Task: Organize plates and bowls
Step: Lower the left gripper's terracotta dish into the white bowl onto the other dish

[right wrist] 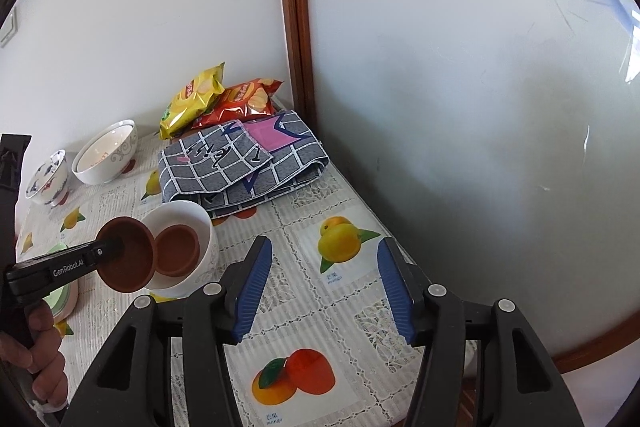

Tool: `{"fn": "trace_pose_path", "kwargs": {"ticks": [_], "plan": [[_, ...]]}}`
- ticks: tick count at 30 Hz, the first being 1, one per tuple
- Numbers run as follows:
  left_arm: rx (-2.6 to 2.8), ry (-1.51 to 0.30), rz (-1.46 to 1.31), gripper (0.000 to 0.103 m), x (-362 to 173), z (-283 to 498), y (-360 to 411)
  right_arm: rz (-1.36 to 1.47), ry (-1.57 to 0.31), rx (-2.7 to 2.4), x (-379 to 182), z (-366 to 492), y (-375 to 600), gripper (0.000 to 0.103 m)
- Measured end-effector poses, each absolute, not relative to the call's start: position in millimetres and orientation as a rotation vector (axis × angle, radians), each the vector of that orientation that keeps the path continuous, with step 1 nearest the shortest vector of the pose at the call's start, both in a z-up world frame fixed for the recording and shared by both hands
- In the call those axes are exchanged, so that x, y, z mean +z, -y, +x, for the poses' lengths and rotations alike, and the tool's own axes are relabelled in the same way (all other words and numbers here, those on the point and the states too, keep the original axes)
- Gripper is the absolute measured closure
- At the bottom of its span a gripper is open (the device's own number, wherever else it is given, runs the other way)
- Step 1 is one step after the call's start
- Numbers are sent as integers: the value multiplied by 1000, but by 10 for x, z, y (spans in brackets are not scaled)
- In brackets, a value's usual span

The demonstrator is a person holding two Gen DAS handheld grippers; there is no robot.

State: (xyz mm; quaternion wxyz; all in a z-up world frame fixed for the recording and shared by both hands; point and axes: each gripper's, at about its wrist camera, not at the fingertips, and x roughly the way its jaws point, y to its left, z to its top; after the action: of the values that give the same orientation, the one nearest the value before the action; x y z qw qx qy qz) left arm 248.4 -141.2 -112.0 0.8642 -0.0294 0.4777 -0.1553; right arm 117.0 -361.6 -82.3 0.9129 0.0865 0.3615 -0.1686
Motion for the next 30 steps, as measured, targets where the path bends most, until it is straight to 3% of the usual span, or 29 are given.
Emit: {"fn": "trace_pose_path", "kwargs": {"ticks": [30], "plan": [[-346,-1069,-103,91,-1554,2976,1521,221,-861,-279,-1368,1588,3647,48]]}}
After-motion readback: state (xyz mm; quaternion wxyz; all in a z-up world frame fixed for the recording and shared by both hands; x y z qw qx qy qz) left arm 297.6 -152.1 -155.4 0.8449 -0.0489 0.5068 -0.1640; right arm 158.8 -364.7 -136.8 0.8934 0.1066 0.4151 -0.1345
